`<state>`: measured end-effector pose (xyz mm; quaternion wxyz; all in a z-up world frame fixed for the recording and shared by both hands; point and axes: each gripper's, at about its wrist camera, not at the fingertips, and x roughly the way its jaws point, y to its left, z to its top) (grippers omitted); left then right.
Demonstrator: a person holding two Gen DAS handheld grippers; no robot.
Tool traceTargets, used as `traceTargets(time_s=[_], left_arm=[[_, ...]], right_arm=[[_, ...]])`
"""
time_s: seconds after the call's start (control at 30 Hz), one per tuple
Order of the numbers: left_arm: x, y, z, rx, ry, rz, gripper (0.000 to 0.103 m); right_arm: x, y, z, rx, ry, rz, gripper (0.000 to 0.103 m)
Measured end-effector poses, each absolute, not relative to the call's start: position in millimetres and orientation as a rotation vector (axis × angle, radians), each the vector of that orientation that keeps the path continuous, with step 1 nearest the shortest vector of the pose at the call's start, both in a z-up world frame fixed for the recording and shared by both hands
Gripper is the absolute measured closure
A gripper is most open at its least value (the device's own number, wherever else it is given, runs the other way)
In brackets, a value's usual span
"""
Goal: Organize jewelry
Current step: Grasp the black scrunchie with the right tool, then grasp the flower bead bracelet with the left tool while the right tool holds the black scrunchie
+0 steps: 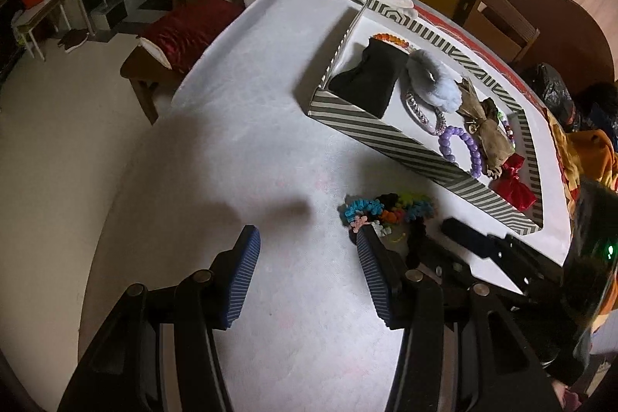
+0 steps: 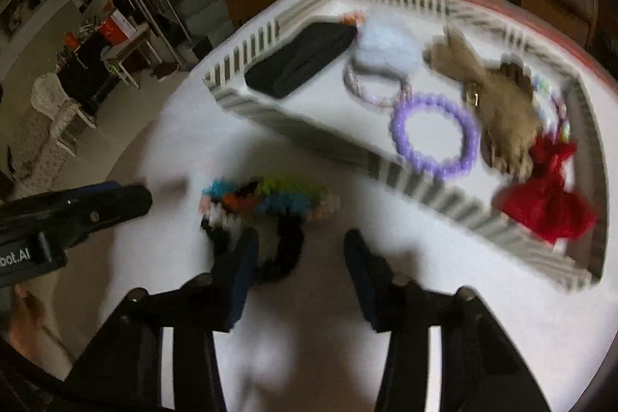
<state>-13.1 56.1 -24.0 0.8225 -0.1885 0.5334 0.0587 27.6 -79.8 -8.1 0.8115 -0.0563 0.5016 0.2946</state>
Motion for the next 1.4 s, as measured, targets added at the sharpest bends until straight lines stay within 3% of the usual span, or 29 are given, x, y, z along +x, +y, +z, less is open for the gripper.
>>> traceTargets(time_s=[0.07,0.17,0.53,1.13,1.4], left_arm=[[-10,56,-27,-0.406,1.148,0.103,0.044],[-6,52,-30,-0.402,1.16,0.058,0.043],[3,-11,-33,-0.297,1.213,-0.154,0.044],[37,-64,-49,-0.16,1.301,-0.267,0.043],[34,-36,-50,-0.022,1.31,-0.038,0.049]], right_arm=[[24,-78,-10,-0.191,1.055,0.613,0.088],[19,-96,-11,-0.188,1.079,0.627,0.093],[10,-191,-17,0.026,1.168,0.589,0.093],[9,-198,-20,0.058,1.176,0.6,0.093],[4,-205,-18,0.02,1.184,0.58,0.094]])
